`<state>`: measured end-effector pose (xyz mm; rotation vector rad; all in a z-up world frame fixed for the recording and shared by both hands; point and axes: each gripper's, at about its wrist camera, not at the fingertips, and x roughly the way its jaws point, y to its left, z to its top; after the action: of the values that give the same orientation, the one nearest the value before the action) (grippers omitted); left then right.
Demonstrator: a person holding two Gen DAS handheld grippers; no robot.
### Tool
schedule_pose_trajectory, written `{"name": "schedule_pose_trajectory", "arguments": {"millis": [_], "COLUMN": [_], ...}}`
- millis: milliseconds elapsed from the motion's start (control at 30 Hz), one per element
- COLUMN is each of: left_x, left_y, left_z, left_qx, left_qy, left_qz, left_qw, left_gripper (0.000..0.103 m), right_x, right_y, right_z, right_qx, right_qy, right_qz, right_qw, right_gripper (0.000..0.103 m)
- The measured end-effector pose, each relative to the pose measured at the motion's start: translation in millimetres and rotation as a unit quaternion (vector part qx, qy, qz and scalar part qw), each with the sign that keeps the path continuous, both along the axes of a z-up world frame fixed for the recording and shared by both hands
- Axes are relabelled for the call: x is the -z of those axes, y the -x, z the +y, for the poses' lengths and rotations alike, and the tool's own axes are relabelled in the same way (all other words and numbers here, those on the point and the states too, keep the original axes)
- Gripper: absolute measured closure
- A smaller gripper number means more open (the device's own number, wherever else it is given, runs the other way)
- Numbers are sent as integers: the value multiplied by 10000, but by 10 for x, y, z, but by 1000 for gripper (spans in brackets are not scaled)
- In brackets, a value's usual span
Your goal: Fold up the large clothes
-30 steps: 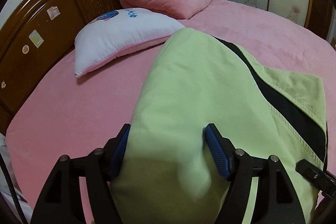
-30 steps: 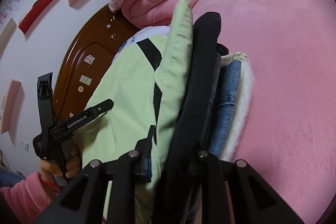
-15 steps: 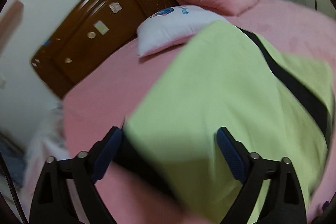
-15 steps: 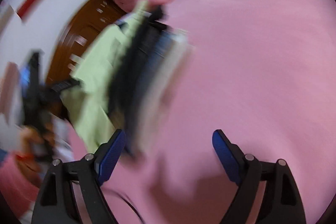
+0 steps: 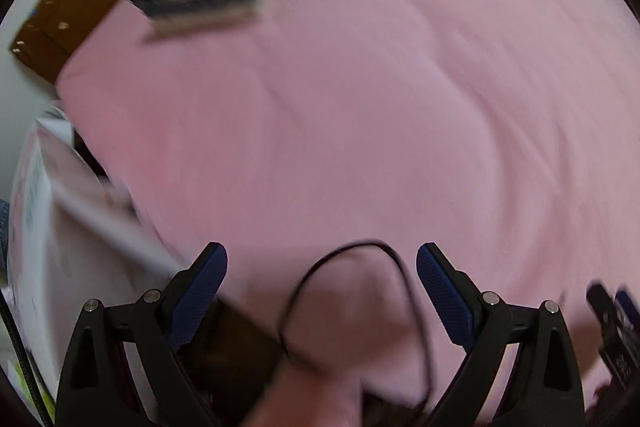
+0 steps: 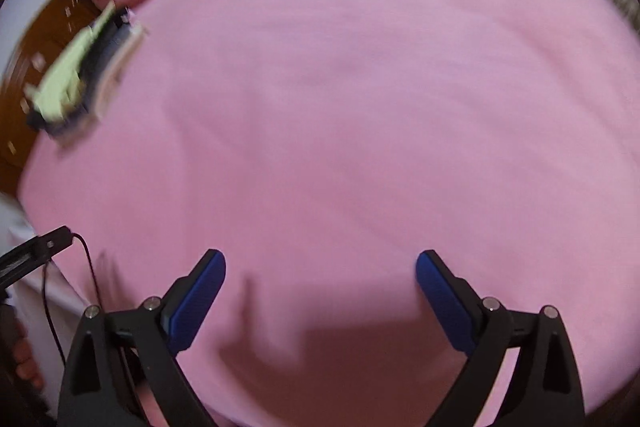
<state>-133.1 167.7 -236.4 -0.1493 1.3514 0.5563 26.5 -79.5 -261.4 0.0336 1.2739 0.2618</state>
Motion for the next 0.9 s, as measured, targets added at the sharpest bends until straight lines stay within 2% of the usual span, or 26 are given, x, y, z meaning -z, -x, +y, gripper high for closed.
{"name": "schedule_pose_trajectory", "arguments": {"millis": [67,167,300,500,567,667,767,900], "left_x": [-2,-180,-592,-1187,-1391,-1639,-1787,-1978], "left_y": [232,378,445,416,465,558,641,665], "left_z": [-524,-1024,-1474,-1702,-1765,-1786,-1790,-1794], "left_qx": [259,546,984,1582,1794,1814,1798,1916], "left_qy": [234,529,296,31,-37,50,154,84], "left_qz": [212,285,38,-285,-394,-437,-553,-822], "left_qw": [9992,9967,9947,9870,9830,9824,9820,9780], "left_gripper": [8,8,8,8,8,8,8,8], "right_x": [-137,-434,-916,-1481,-1631,-1814,-1952,-2164], "right_y": [283,628,897,1132,1212,1274,1310,1353], "right_z": [-370,-830,-1137,-1379,-1382,-1310,-1267,-1260], "right_qx": [-121,-35,178,604,636,725,719,774], "right_qy": [509,649,578,-204,-228,-146,-251,-162], "right_qz": [-69,-245,-267,79,130,204,354,231], "right_qw": [9986,9976,9978,9979,9976,9971,9965,9966], "right_gripper": [6,6,5,4,4,4,4,4]}}
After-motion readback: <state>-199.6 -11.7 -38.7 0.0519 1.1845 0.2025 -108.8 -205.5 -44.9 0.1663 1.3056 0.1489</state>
